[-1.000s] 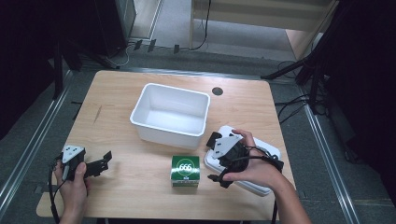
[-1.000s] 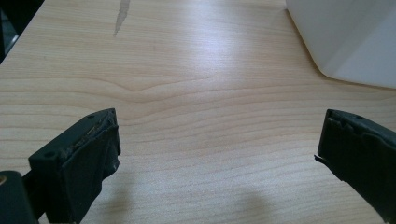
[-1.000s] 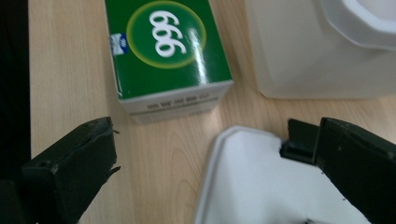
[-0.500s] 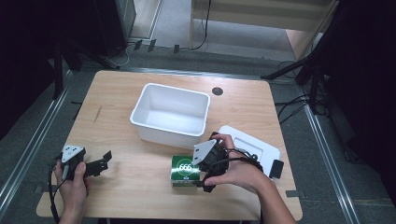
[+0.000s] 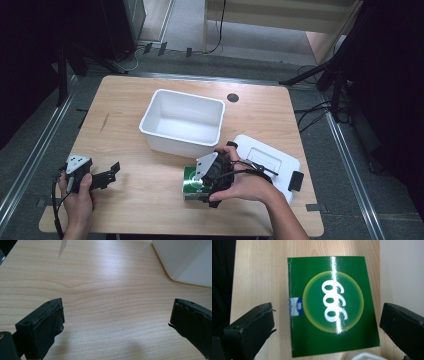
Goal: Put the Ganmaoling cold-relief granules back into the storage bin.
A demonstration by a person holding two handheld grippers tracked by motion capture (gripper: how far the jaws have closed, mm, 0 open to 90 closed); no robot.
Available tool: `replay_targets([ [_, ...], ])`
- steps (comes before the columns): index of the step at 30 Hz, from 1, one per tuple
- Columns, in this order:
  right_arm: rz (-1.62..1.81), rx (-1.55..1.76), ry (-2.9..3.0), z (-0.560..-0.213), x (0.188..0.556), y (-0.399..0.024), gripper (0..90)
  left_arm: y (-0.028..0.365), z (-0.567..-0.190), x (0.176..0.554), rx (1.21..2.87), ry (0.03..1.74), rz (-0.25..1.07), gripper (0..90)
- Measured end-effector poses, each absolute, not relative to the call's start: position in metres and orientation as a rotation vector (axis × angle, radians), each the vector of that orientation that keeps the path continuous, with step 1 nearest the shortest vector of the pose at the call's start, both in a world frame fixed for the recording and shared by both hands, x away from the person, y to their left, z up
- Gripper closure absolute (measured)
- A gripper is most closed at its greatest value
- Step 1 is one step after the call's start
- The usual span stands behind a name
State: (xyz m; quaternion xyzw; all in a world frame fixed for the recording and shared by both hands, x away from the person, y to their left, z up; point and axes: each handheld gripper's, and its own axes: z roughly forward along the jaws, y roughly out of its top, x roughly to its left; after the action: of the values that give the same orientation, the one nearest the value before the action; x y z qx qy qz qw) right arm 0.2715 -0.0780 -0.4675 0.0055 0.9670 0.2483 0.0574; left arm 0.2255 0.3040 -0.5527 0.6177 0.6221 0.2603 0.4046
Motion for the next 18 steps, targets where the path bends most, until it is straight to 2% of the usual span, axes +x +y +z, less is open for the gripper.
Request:
replay_targets([
  [9,0.701,-0.005,2.963,-0.478,0.276,-0.066,0.7,0.304,-0.553,0.225,1.560,1.569,0.659,0.2],
  [13,0.684,-0.012,2.964,-0.482,0.279,-0.062,9.8,0.303,-0.553,0.225,1.563,1.570,0.663,0.2],
  [18,0.687,-0.022,2.965,-0.482,0.281,-0.062,14.2,0.303,-0.552,0.225,1.563,1.569,0.662,0.2],
])
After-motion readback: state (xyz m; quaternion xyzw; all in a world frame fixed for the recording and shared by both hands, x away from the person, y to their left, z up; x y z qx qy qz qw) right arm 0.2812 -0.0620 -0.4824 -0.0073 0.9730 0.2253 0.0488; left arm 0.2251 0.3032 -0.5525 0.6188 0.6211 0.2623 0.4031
